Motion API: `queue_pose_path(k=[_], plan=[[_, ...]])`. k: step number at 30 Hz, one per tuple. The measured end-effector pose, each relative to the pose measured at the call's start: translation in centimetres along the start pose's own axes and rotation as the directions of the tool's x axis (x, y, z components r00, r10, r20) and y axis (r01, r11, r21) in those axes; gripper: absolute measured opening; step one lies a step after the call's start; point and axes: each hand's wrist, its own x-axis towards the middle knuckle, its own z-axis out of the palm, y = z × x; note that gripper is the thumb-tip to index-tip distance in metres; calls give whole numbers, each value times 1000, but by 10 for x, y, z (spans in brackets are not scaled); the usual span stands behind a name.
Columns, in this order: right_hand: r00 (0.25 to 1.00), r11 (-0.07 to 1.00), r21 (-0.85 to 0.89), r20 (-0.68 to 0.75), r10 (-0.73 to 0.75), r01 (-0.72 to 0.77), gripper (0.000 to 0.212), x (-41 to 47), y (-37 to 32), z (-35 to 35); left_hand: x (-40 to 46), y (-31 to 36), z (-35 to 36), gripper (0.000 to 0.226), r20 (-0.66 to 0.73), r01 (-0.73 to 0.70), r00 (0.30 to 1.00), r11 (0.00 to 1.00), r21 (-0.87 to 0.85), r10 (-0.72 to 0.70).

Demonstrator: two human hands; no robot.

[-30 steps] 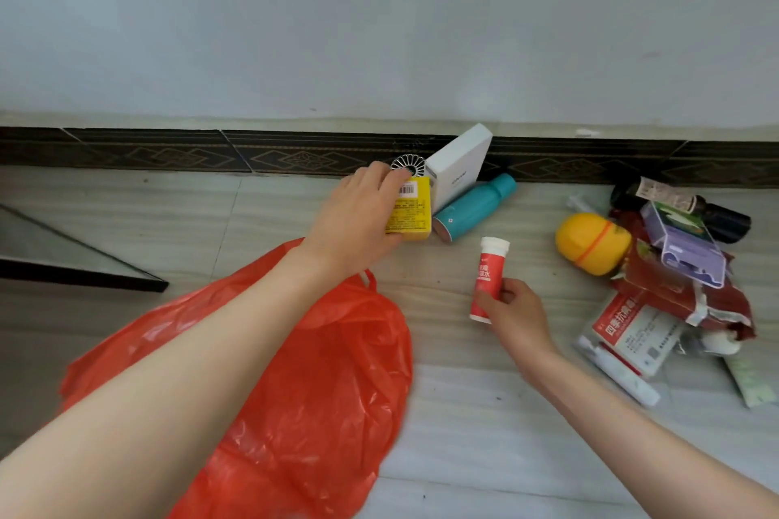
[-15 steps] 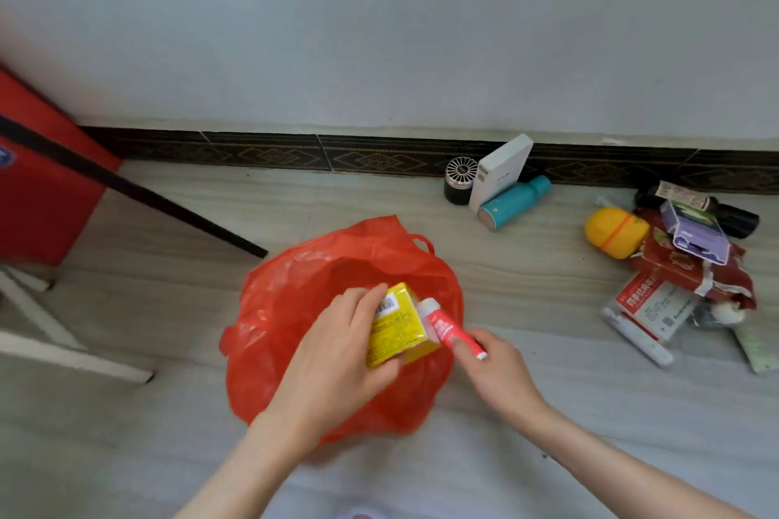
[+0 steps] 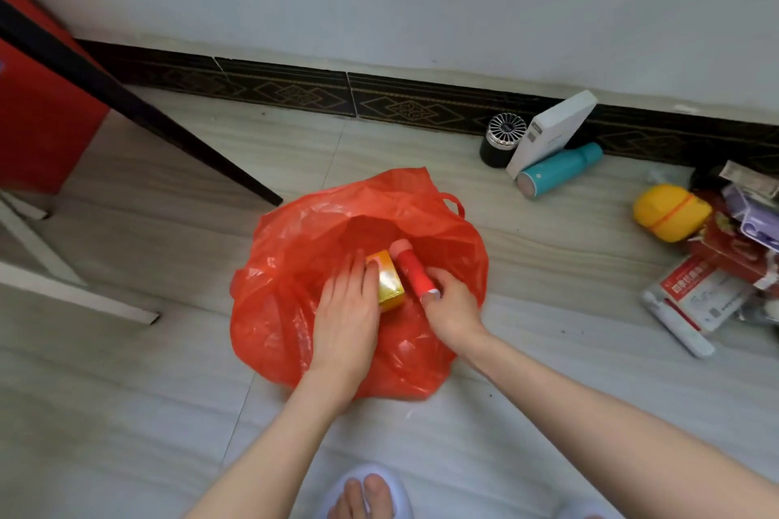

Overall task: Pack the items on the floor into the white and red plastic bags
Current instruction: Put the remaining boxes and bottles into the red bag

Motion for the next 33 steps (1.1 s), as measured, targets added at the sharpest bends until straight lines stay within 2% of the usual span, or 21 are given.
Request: queue_pose_path(k=[4, 7, 11, 14, 17, 21, 25, 31, 33], plan=[[983, 984, -53, 88, -163, 168, 38, -18, 10, 0, -16, 1, 4, 54, -28, -43, 999, 999, -13, 42], [977, 977, -36, 56, -208, 210, 38, -26, 20, -20, -26, 9, 0, 61, 30, -120, 992, 992, -47, 121], [975, 975, -62, -49, -216, 213, 39, -24, 31, -68, -23, 27, -20, 56, 48, -319, 945, 944, -83, 324], [962, 980, -62, -189, -197, 188, 39, -3, 29, -111, 12, 46, -40, 55, 7, -385, 921, 911, -146, 391], [929, 983, -103, -326, -177, 151, 46, 32, 16, -152, 68, 67, -57, 51, -52, -453, 891, 884, -112, 451], [898, 969, -152, -371, -238, 194, 62, 80, -10, -187, 143, 87, -59, 60, -67, -385, 923, 912, -140, 379], [860, 945, -207, -401, -316, 251, 85, 116, -28, -197, 197, 101, -35, 65, 36, -297, 952, 947, -126, 303], [837, 905, -352, -399, -374, 237, 82, 147, -30, -198, 246, 114, -1, 66, 138, -330, 930, 940, -86, 340], [825, 899, -335, -392, -407, 284, 79, 148, -25, -200, 246, 114, 9, 64, 103, -327, 935, 938, -119, 339]])
